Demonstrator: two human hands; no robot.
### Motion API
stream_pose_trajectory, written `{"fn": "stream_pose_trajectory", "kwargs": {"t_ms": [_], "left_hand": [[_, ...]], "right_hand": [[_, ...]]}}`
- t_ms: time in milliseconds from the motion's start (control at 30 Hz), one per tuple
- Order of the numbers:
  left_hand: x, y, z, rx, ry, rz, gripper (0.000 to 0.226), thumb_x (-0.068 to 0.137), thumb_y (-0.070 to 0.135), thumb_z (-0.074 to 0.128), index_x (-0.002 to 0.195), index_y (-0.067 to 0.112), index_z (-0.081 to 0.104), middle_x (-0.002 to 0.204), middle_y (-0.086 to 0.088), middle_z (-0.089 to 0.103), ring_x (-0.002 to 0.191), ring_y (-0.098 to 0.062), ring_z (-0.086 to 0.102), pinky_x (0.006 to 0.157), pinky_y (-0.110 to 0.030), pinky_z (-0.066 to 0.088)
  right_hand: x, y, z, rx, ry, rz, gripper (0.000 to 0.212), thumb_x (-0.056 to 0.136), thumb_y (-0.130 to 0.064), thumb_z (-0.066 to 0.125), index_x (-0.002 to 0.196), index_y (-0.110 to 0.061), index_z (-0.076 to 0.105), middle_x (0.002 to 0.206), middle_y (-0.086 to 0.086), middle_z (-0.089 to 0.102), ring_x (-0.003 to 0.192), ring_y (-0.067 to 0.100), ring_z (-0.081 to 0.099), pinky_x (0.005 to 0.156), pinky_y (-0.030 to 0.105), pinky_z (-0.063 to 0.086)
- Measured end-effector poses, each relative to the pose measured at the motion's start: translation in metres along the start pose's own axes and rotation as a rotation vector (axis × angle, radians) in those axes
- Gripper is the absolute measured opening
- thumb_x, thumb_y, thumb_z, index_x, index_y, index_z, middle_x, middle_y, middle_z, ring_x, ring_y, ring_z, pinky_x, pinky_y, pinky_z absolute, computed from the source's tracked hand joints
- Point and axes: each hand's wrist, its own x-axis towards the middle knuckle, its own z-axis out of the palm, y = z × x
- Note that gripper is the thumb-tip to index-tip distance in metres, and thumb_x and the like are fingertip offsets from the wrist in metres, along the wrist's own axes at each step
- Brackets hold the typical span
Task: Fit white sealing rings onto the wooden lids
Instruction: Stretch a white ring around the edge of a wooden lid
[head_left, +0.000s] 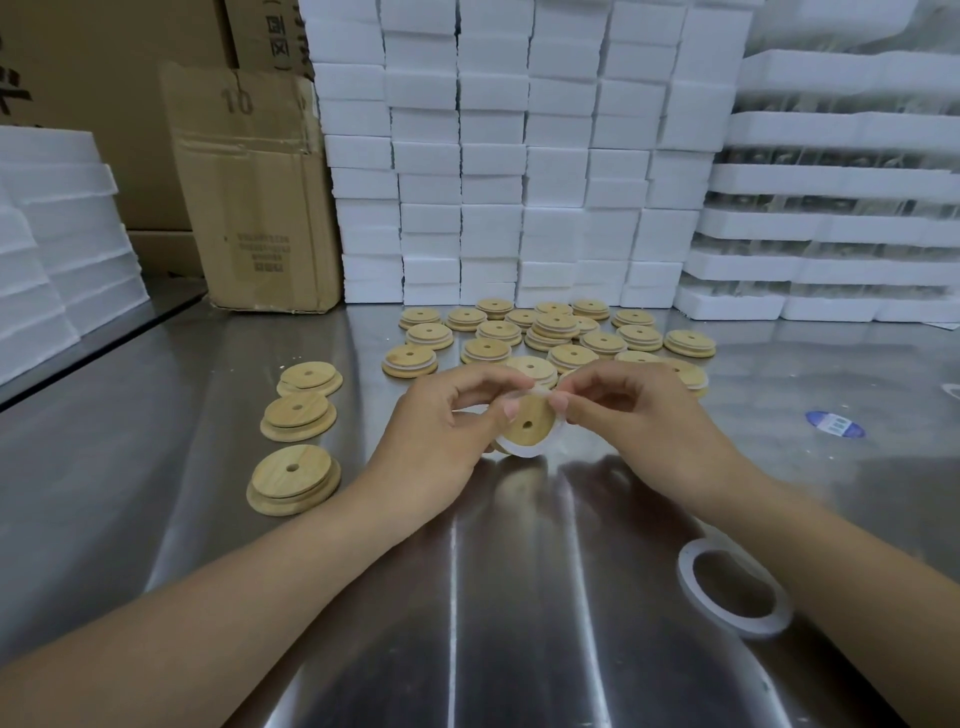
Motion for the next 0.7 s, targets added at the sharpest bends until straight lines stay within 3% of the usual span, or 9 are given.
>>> {"fn": "stream_pose_trajectory", "kwargs": {"t_ms": [100,200,333,467,600,700], "left_hand": [[-0.002,0.000,0.001,0.113,0.019,0.041,0.021,0.100,0.010,0.071,0.103,0.029,0.079,0.107,0.015,0.079,0.095,-0.007,0.078,0.087,-0.035,0.063],[-0.004,0.001,0.002,0.160,0.041,0.078,0.025,0.097,0.011,0.073,0.093,0.035,0.078,0.102,0.018,0.078,0.098,-0.003,0.077,0.093,-0.034,0.060],[-0.003,0.000,0.003,0.113,0.071,0.061,0.026,0.097,0.009,0.073,0.089,0.035,0.077,0.097,0.014,0.079,0.093,-0.006,0.078,0.082,-0.028,0.057],[-0.002,0.000,0.004,0.099,0.075,0.044,0.025,0.098,0.007,0.071,0.091,0.031,0.075,0.097,0.011,0.079,0.093,-0.008,0.078,0.084,-0.034,0.060],[-0.003,0.002,0.005,0.109,0.069,0.053,0.025,0.098,0.007,0.070,0.092,0.031,0.074,0.098,0.012,0.079,0.095,-0.007,0.078,0.091,-0.042,0.061],[-0.003,0.003,0.006,0.122,0.052,0.065,0.022,0.098,0.009,0.072,0.094,0.030,0.074,0.099,0.014,0.078,0.097,-0.006,0.077,0.091,-0.040,0.061]], "right_hand": [[0.000,0.000,0.000,-0.034,-0.020,-0.040,0.008,0.097,-0.019,0.075,0.091,-0.021,0.079,0.089,-0.003,0.078,0.089,0.018,0.073,0.086,0.036,0.058],[-0.001,0.000,0.001,-0.074,-0.042,-0.081,0.008,0.097,-0.020,0.075,0.091,-0.025,0.078,0.090,-0.009,0.077,0.090,0.011,0.074,0.084,0.026,0.055],[-0.001,0.000,0.003,-0.139,-0.017,-0.131,0.010,0.097,-0.020,0.075,0.093,-0.029,0.076,0.091,-0.012,0.076,0.093,0.012,0.072,0.080,0.029,0.056],[-0.003,-0.004,0.003,-0.253,0.017,-0.216,0.012,0.096,-0.020,0.076,0.092,-0.032,0.074,0.093,-0.015,0.072,0.096,0.010,0.068,0.077,0.011,0.043],[-0.004,-0.008,0.002,-0.328,0.023,-0.260,0.011,0.095,-0.020,0.076,0.094,-0.031,0.073,0.095,-0.016,0.071,0.097,0.010,0.067,0.079,0.012,0.044],[-0.006,-0.011,0.002,-0.370,0.024,-0.292,0.011,0.095,-0.018,0.075,0.094,-0.028,0.073,0.095,-0.016,0.070,0.097,0.009,0.066,0.080,0.012,0.042]]}}
